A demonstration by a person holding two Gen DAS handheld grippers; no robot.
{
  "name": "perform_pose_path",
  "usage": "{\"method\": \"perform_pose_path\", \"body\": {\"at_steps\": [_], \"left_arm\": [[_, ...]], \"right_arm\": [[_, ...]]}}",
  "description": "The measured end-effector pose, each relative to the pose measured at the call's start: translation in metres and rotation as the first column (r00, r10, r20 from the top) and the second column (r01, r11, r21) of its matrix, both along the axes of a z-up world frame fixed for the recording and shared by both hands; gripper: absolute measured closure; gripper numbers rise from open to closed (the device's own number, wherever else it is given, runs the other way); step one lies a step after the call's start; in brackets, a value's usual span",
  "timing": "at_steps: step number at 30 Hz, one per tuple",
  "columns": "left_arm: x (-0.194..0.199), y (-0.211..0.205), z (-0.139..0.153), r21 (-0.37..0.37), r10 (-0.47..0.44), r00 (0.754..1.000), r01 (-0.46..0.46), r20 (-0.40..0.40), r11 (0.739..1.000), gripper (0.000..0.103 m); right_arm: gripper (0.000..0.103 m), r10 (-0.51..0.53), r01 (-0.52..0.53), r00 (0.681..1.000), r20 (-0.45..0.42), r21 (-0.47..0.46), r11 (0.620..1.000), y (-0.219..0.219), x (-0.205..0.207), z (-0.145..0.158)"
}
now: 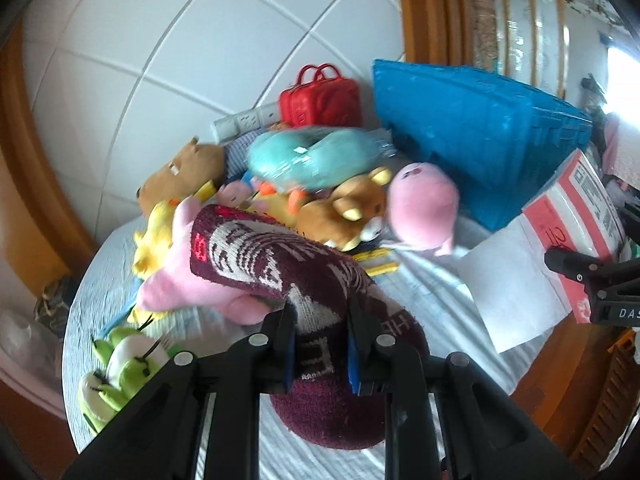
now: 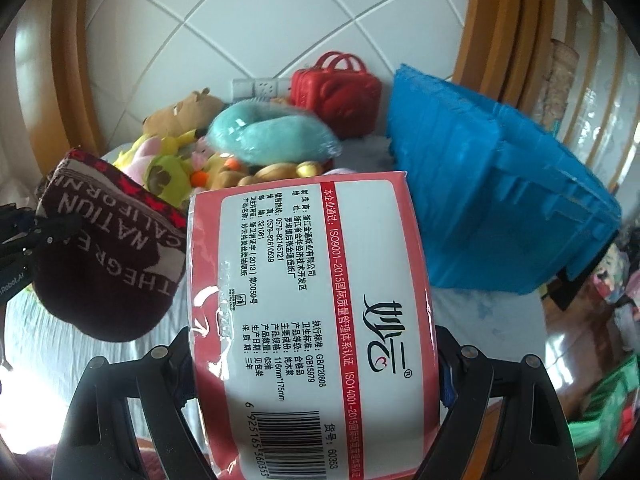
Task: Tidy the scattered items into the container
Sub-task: 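Carry the sock in the left tool and tissue pack in the right tool over the blue crate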
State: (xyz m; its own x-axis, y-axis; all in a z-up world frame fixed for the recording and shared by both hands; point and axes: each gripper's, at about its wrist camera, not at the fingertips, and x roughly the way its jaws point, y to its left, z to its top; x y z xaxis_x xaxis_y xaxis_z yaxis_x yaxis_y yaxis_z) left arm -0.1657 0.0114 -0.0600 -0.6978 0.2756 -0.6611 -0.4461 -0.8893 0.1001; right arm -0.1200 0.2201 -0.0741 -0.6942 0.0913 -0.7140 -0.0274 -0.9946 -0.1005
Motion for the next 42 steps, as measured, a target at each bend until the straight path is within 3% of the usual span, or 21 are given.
{"method": "perform_pose_path", "body": {"at_steps": [13,22,28,35,38,42], "left_arm": [[0.022,0.151,0.045,0.044,-0.105,0.994,0.106,-0.024,0.993,0.084],[0.021,0.237,0.124,0.049,-0.235,0.969,0.239,-0.079,0.970,0.084],[-0.014,0.283,0.184,0.017,-0.280,0.950,0.285,-0.138,0.958,0.084],[-0.071,0.343,0.244,0.030,-0.313,0.925,0.326,-0.216,0.945,0.084],[-0.101,0.372,0.254,0.030,-0.321,0.923,0.335,-0.212,0.942,0.084],[-0.146,0.414,0.247,0.023,-0.320,0.931,0.329,-0.175,0.944,0.084]], "right_arm": [[0.017,-0.014,0.014,0.999,-0.047,0.006,1.000,0.148,0.035,0.040],[0.017,0.022,-0.023,0.998,-0.062,-0.009,1.000,0.244,0.035,0.092],[0.017,0.021,-0.025,0.995,-0.097,-0.038,0.999,0.289,0.011,0.140],[0.017,-0.021,0.014,0.987,-0.159,-0.040,0.999,0.333,-0.031,0.205],[0.017,-0.041,0.037,0.985,-0.167,-0.024,0.999,0.351,-0.052,0.222],[0.017,-0.051,0.049,0.990,-0.135,-0.017,0.999,0.383,-0.093,0.226]]}}
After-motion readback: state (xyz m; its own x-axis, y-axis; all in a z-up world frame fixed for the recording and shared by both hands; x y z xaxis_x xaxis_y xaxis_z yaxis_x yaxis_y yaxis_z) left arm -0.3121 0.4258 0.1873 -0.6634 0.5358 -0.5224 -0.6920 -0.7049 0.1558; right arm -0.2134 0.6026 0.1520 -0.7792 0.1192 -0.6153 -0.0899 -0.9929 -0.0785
